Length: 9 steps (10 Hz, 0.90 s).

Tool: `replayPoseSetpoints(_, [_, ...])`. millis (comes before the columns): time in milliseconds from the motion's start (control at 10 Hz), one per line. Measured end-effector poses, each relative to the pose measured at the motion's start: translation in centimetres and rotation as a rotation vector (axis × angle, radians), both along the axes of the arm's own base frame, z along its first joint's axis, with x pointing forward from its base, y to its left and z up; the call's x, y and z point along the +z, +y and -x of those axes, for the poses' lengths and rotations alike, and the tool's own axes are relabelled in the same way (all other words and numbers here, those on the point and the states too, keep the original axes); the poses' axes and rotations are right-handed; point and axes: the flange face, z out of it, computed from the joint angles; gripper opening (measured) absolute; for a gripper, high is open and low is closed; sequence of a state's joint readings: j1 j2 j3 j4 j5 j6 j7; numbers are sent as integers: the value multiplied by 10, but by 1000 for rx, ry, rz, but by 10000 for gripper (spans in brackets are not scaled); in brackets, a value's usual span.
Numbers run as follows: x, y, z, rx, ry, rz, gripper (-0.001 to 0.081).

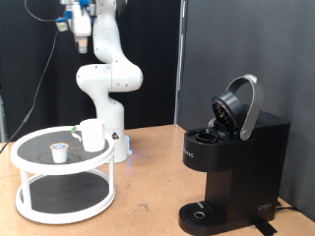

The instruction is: Make a cup of coffee with the keurig machine

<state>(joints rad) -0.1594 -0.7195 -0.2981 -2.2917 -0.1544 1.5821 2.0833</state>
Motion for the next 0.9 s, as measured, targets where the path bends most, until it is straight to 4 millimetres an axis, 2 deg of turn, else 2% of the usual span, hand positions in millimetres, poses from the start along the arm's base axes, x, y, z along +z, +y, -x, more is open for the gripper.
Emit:
replayPoseSetpoints(200, [-2,-13,0,-20,3,-13,734])
replayPoseSetpoints(500, [-4,-18,2,23,-15,-28,734])
replayPoseSetpoints(700, [-21,-31,5,41,-4,-22,734])
replayPoseSetpoints(900, [-50,-42,-4,16,0,15,734])
